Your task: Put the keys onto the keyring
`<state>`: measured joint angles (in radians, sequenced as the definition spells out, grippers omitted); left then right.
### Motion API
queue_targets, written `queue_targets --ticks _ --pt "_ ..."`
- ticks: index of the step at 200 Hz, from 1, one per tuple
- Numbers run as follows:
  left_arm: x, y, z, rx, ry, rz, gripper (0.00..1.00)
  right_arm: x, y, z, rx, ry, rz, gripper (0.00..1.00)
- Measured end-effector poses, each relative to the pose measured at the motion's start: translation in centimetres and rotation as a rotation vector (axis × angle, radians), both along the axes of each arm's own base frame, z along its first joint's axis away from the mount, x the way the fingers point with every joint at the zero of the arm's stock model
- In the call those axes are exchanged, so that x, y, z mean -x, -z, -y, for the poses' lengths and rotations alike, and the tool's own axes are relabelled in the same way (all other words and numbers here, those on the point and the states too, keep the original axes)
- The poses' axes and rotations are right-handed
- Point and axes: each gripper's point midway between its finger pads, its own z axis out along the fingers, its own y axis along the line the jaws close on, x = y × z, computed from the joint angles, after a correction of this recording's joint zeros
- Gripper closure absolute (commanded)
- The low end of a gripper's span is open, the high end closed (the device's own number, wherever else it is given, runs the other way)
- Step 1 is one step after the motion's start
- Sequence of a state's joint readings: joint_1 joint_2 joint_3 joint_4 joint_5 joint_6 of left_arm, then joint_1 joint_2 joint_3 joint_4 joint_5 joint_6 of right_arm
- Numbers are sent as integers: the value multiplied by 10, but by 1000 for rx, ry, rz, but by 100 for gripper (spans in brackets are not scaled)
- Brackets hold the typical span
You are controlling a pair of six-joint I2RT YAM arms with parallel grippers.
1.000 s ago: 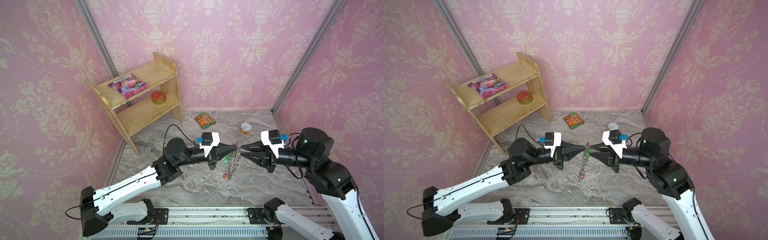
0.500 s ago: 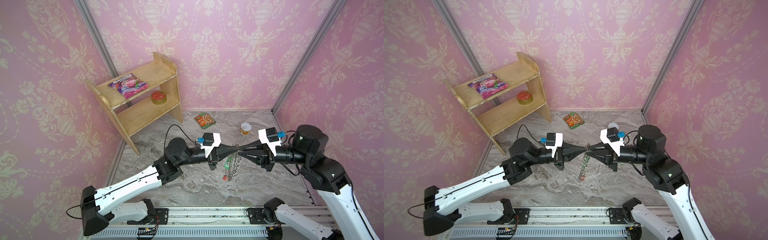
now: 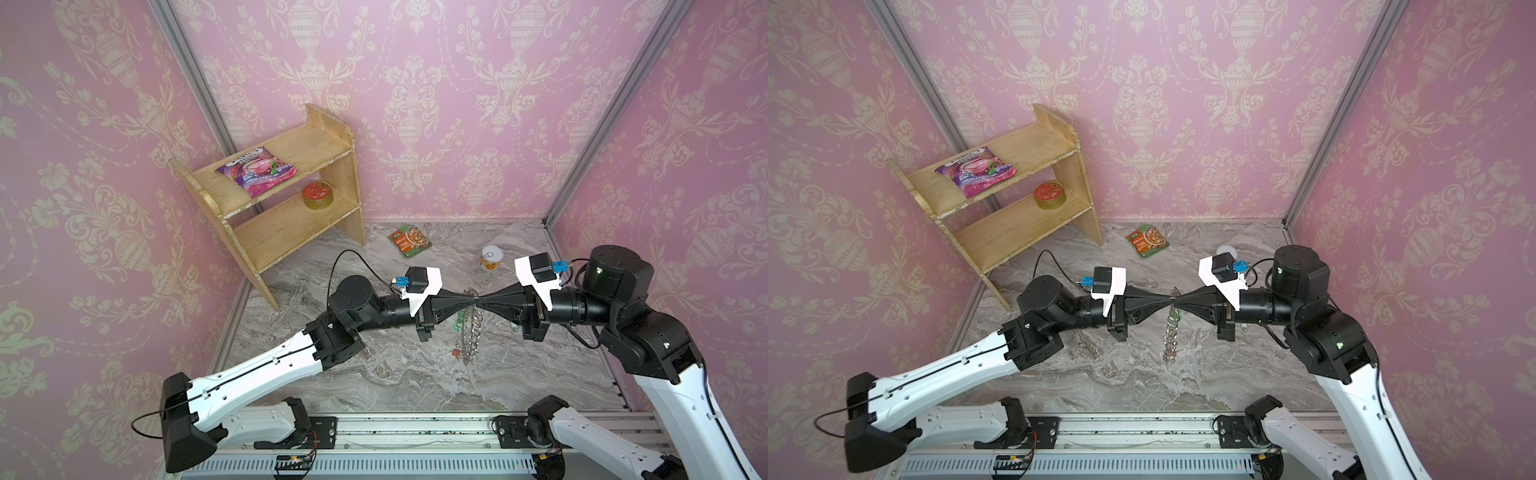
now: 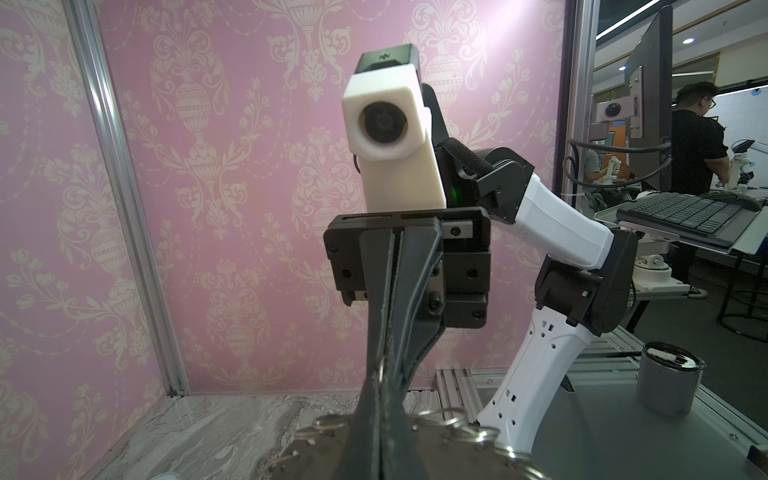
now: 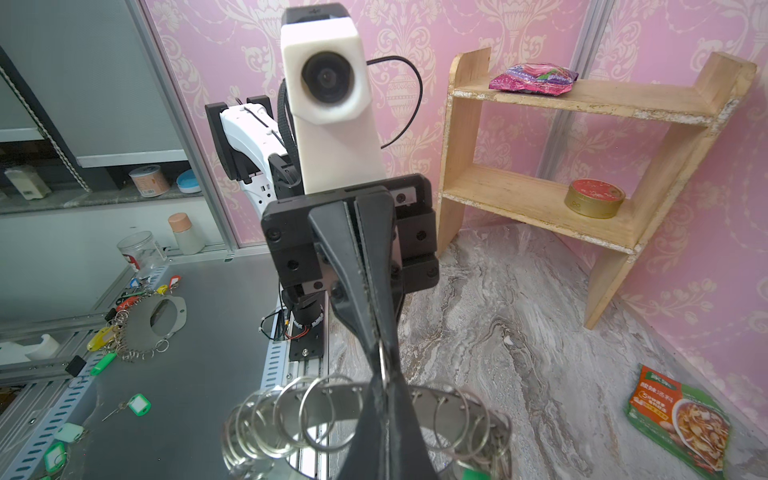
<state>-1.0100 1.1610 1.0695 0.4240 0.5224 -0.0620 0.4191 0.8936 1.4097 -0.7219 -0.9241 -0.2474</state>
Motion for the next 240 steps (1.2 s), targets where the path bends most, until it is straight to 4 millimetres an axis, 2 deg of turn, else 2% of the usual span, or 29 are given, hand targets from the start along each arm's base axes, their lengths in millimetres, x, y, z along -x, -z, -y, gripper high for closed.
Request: queue_targets --ticks 29,39,53,77,97,146,206,240 --pt "0 2 0 -9 0 -5 100 0 2 0 11 -2 -3 100" --pt "0 4 0 -17 -1 -10 87 0 3 0 21 -2 -10 100" --pt "-2 9 0 -39 -14 -12 73 0 7 1 45 -2 -27 100" --pt "-4 24 -6 -123 -56 -19 67 0 11 3 100 5 -53 100" --pt "-5 30 -10 -198 -77 -24 66 -1 19 4 134 7 -76 100" --pt "-4 22 -15 -295 -86 -14 66 -1 35 3 188 -3 -125 100" --pt "-11 48 -2 -405 -73 -41 71 0 41 2 213 -9 -138 100" --pt "-10 51 -1 -415 -63 -42 76 0 42 2 217 -5 -138 100"
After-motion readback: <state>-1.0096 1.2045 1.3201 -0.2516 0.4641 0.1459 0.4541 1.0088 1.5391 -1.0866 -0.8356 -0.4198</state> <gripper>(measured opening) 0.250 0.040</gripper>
